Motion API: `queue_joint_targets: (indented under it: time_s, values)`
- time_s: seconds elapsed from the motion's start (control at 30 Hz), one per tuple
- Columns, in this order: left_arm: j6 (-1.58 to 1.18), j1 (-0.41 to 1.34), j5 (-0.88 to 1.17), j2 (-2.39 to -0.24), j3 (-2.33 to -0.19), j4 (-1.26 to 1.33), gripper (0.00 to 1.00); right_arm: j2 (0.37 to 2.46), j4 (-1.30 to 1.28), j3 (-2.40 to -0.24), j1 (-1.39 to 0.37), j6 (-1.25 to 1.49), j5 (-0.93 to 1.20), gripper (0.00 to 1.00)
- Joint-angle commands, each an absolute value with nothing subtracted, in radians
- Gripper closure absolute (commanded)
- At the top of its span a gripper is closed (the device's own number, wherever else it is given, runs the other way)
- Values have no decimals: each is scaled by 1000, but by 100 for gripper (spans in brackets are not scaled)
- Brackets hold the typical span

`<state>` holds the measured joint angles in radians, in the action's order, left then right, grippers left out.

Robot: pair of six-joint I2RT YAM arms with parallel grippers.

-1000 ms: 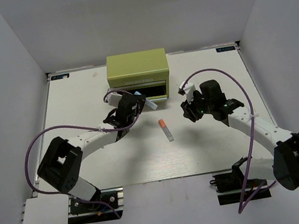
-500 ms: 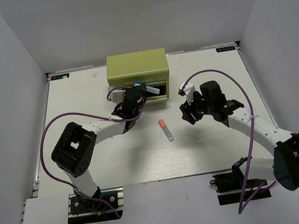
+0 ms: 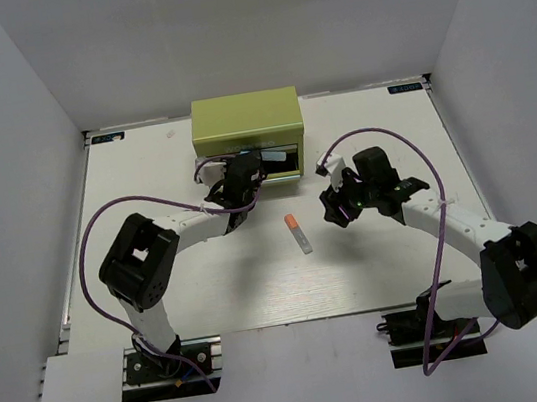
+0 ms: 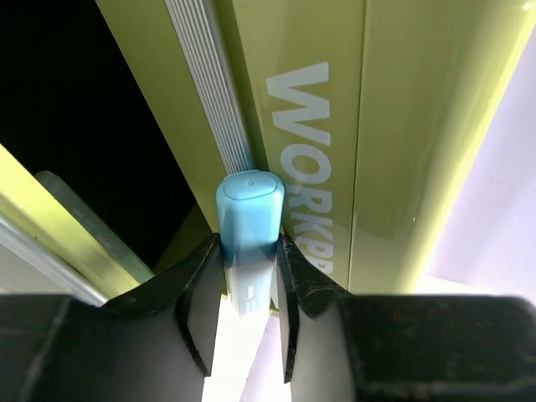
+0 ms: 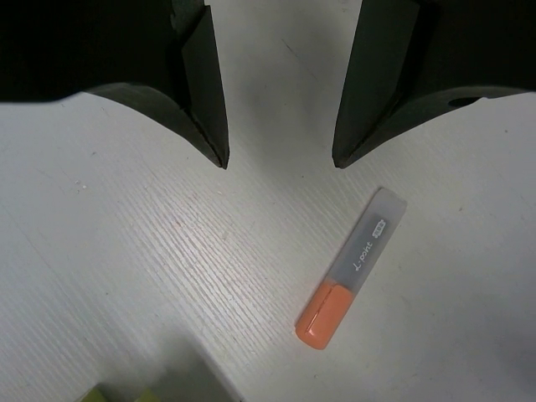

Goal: Sort the stationery into containers
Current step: Place the stationery into the container

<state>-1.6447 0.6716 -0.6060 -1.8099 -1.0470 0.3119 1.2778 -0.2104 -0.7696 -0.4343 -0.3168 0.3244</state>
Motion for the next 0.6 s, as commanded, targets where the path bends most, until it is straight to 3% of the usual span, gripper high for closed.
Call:
queue_joint_targets:
  time_s: [0.0,0.23,0.57]
  values:
    - [-1686,660,-657,-1796,-1088,295,57,1285,-199,-807,-442,-305,351,42]
    - [-1718,660,-657,-1796,-1088,258,41,1310,-198,-816,-446,-301,351,42]
    - [-1718,660,-657,-1746,-1045,267,37,1359,-193,-853,-483,-290,377,42]
